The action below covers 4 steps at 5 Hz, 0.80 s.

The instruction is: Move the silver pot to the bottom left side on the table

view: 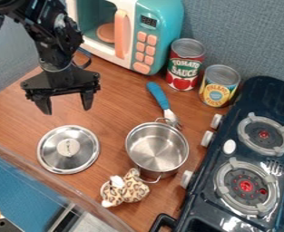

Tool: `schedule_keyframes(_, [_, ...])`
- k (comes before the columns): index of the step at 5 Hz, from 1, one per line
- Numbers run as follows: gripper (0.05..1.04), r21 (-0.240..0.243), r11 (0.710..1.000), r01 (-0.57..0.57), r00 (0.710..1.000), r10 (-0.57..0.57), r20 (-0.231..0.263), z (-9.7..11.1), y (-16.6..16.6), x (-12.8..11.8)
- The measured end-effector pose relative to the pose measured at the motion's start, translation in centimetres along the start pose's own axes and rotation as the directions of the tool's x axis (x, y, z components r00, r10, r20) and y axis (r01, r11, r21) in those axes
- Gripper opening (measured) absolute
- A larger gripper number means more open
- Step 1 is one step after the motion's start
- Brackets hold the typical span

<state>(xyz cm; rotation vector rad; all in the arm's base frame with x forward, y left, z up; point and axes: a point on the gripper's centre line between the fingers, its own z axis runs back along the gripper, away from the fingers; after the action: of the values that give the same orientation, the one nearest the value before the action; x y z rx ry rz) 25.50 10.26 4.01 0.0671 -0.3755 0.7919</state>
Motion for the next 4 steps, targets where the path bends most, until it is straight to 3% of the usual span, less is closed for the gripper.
schedule_keyframes(1, [1.000,0.005,1.000,0.001,1.000,-0.001,-0.019,-0.4,0.0,-0.4])
schedule_keyframes(2, [1.000,-0.056,0.997,0.052,0.998,-0.053,-0.021,-0.3,-2.0,-1.1])
schedule_keyframes(3, [1.000,-0.147,0.981,0.124,0.991,-0.131,-0.041,-0.9,-5.3,-2.4])
schedule_keyframes(4, [1.000,-0.189,0.965,0.184,0.980,-0.196,-0.046,-1.6,-7.8,-3.5])
